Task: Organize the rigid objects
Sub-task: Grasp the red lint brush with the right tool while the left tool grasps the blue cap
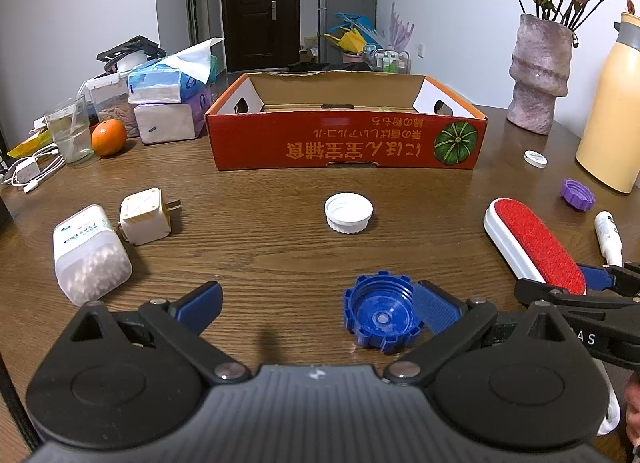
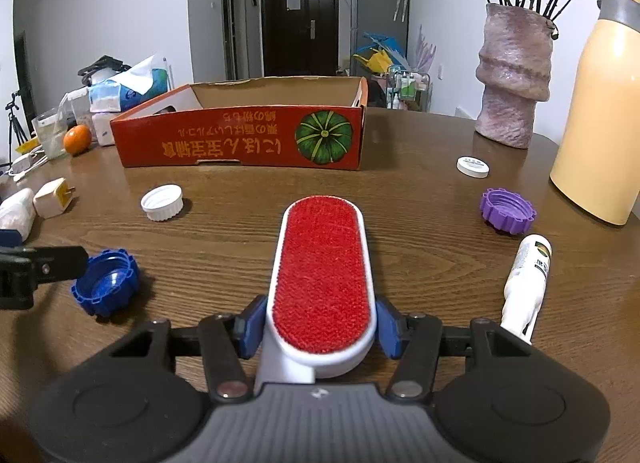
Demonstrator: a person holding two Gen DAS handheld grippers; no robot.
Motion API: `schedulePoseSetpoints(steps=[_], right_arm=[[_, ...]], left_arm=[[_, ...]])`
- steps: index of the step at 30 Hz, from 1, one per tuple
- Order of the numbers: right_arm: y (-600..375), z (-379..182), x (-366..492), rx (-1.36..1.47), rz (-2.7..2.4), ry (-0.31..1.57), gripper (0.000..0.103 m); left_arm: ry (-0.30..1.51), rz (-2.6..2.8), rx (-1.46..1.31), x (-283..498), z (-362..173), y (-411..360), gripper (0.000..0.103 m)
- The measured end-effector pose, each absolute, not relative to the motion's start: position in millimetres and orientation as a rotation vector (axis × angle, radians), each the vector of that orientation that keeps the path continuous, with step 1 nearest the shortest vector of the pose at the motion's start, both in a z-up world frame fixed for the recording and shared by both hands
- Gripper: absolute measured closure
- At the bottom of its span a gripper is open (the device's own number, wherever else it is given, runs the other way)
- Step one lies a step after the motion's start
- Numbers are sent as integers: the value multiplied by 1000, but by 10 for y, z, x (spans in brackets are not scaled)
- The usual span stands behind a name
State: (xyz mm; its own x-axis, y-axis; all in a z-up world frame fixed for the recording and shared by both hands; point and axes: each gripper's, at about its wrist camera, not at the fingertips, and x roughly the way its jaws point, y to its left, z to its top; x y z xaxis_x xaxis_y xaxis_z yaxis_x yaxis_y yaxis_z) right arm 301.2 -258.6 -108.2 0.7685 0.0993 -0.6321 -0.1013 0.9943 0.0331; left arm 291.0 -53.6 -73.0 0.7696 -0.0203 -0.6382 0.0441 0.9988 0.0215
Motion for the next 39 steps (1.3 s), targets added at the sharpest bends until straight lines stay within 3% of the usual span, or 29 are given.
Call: schedulePoseSetpoints(steps=[30, 33, 39], right_arm=[[-2710, -803, 2768, 71, 102, 515, 48], [-2717, -789, 2744, 76, 102, 504, 48], [-2715, -779, 2724, 77, 104, 497, 48]], left_arm=[[762, -52, 54, 3047, -980, -834, 1], [762, -54, 58, 3050, -990, -844, 5], [769, -82, 59, 3054, -1003, -860, 35]])
